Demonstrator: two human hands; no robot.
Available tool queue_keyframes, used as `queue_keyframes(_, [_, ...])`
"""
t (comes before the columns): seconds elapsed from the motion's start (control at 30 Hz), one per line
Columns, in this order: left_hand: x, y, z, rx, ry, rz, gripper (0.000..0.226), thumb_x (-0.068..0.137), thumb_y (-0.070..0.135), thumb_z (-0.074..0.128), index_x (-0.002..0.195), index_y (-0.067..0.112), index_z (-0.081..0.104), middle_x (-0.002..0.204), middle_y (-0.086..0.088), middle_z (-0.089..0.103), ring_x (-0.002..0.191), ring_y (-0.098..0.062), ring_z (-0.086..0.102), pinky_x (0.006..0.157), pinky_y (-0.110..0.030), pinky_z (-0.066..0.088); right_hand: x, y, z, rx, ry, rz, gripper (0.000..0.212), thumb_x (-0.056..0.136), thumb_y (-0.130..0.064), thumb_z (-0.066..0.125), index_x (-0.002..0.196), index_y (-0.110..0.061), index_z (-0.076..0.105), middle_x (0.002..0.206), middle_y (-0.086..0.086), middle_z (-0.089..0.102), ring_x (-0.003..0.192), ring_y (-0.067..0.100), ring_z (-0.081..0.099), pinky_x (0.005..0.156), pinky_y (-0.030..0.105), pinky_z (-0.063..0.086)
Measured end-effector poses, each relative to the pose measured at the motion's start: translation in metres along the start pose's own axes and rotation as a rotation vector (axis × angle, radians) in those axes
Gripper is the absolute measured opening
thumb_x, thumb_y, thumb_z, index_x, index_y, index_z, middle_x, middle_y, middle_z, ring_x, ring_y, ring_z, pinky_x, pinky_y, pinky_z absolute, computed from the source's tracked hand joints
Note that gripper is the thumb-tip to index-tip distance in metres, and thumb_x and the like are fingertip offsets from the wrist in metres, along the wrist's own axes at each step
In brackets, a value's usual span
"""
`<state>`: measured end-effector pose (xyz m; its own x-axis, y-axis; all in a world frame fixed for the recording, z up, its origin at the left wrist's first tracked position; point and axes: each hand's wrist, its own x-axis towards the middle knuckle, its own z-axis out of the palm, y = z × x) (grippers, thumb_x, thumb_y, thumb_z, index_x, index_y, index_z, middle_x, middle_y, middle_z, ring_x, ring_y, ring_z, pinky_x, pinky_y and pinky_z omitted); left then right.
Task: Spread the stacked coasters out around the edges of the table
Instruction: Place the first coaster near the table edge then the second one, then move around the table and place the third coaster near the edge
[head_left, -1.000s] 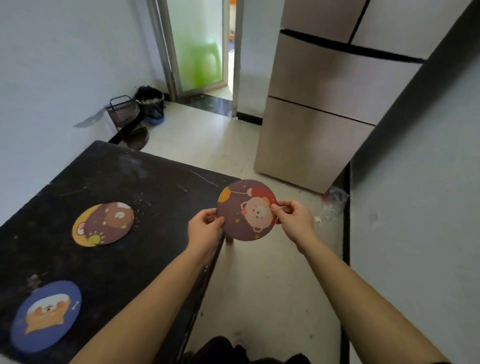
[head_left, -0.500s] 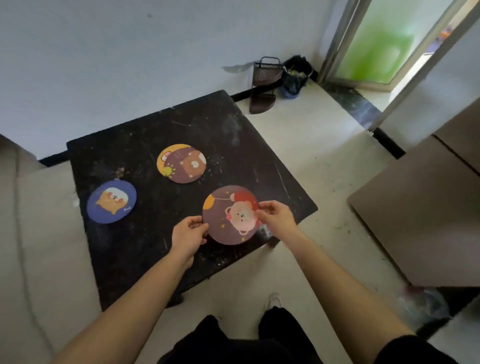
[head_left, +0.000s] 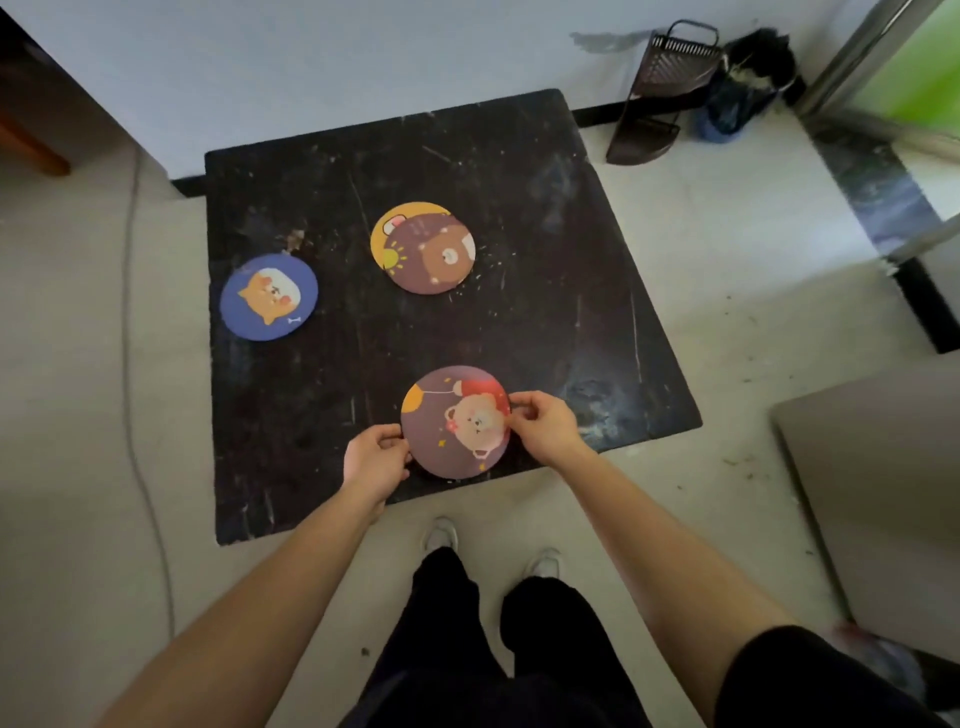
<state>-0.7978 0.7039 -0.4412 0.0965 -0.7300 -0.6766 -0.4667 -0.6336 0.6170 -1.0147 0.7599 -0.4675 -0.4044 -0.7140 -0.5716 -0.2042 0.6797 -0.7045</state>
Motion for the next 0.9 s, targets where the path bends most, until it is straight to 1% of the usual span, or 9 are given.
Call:
queue_keyframes(0.1, [0.008, -0.013, 0.002, 0.076, -0.080, -0.032, 0.052, 0.092, 0.011, 0.059, 0.141, 0.008, 0.044, 0.122, -0.008, 0.059, 0.071, -0.013, 0.056, 0.073, -0.037, 0.053, 0.003, 0.009, 0.012, -0.103, -0.059, 0.023, 0.047, 0.087, -0.020, 0.068, 0.132, -0.008, 0.059, 0.116, 0.012, 0.070, 0.112, 0.028, 0.063, 0.101, 0.039, 0.046])
queue_keyframes(0.17, [0.011, -0.017, 0.003, 0.089, -0.102, -0.039, 0.059, 0.092, 0.014, 0.060, 0.146, 0.008, 0.036, 0.131, -0.008, 0.054, 0.079, -0.014, 0.057, 0.078, -0.039, 0.053, 0.001, 0.013, 0.016, -0.151, -0.093, 0.044, 0.051, 0.088, -0.018, 0.067, 0.136, -0.007, 0.055, 0.125, 0.013, 0.067, 0.117, 0.029, 0.061, 0.101, 0.037, 0.045])
queue_keyframes(0.27, [0.015, -0.019, 0.007, 0.065, -0.142, -0.043, 0.054, 0.093, 0.013, 0.058, 0.143, 0.008, 0.040, 0.108, 0.000, 0.058, 0.072, -0.011, 0.053, 0.072, -0.037, 0.050, -0.003, 0.013, 0.018, -0.136, -0.100, 0.062, 0.049, 0.086, -0.006, 0.061, 0.135, -0.006, 0.055, 0.127, 0.016, 0.064, 0.119, 0.033, 0.058, 0.102, 0.041, 0.045])
queue_keyframes(0.33, [0.018, -0.019, 0.008, 0.075, -0.159, -0.028, 0.045, 0.092, 0.009, 0.054, 0.137, 0.008, 0.046, 0.093, 0.007, 0.057, 0.068, -0.010, 0.050, 0.069, -0.036, 0.047, -0.005, 0.011, 0.018, -0.114, -0.114, 0.068, 0.053, 0.085, 0.000, 0.053, 0.138, -0.007, 0.052, 0.134, 0.015, 0.059, 0.125, 0.033, 0.054, 0.104, 0.034, 0.042])
queue_keyframes(0.43, [0.020, -0.018, 0.008, 0.094, -0.188, -0.005, 0.045, 0.090, 0.006, 0.051, 0.135, 0.015, 0.050, 0.116, -0.002, 0.063, 0.085, -0.015, 0.059, 0.080, -0.040, 0.053, -0.010, 0.010, 0.020, -0.130, -0.112, 0.021, 0.059, 0.086, 0.003, 0.046, 0.144, -0.010, 0.047, 0.142, 0.013, 0.054, 0.127, 0.029, 0.051, 0.097, 0.019, 0.032])
queue_keyframes(0.5, [0.019, -0.021, 0.007, 0.111, -0.211, -0.013, 0.046, 0.089, 0.005, 0.050, 0.134, 0.016, 0.052, 0.126, -0.004, 0.063, 0.105, -0.022, 0.059, 0.094, -0.044, 0.052, -0.013, 0.012, 0.021, -0.121, -0.147, 0.009, 0.064, 0.086, 0.006, 0.044, 0.148, -0.011, 0.040, 0.148, 0.013, 0.048, 0.127, 0.029, 0.052, 0.103, 0.025, 0.036])
queue_keyframes(0.57, [0.016, -0.026, 0.008, 0.110, -0.231, -0.019, 0.049, 0.089, 0.004, 0.048, 0.135, 0.018, 0.052, 0.128, -0.003, 0.062, 0.112, -0.024, 0.058, 0.097, -0.045, 0.050, -0.020, 0.014, 0.022, -0.100, -0.181, 0.019, 0.069, 0.086, 0.008, 0.043, 0.152, -0.013, 0.034, 0.152, 0.011, 0.043, 0.127, 0.028, 0.054, 0.107, 0.037, 0.043])
queue_keyframes(0.8, [0.020, -0.031, 0.008, 0.115, -0.227, -0.010, 0.050, 0.090, 0.002, 0.047, 0.138, 0.017, 0.050, 0.113, 0.002, 0.062, 0.108, -0.021, 0.058, 0.094, -0.040, 0.050, -0.026, 0.015, 0.025, -0.134, -0.187, 0.024, 0.068, 0.088, 0.006, 0.045, 0.152, -0.014, 0.033, 0.153, 0.009, 0.042, 0.136, 0.026, 0.045, 0.113, 0.040, 0.036])
queue_keyframes(0.9, [0.022, -0.024, 0.004, 0.167, -0.236, 0.013, 0.042, 0.092, 0.008, 0.047, 0.131, 0.019, 0.055, 0.118, -0.002, 0.060, 0.095, -0.021, 0.058, 0.082, -0.036, 0.049, -0.025, 0.008, 0.020, -0.178, -0.218, 0.026, 0.067, 0.089, 0.006, 0.044, 0.152, -0.015, 0.035, 0.152, 0.010, 0.044, 0.136, 0.026, 0.046, 0.110, 0.038, 0.039])
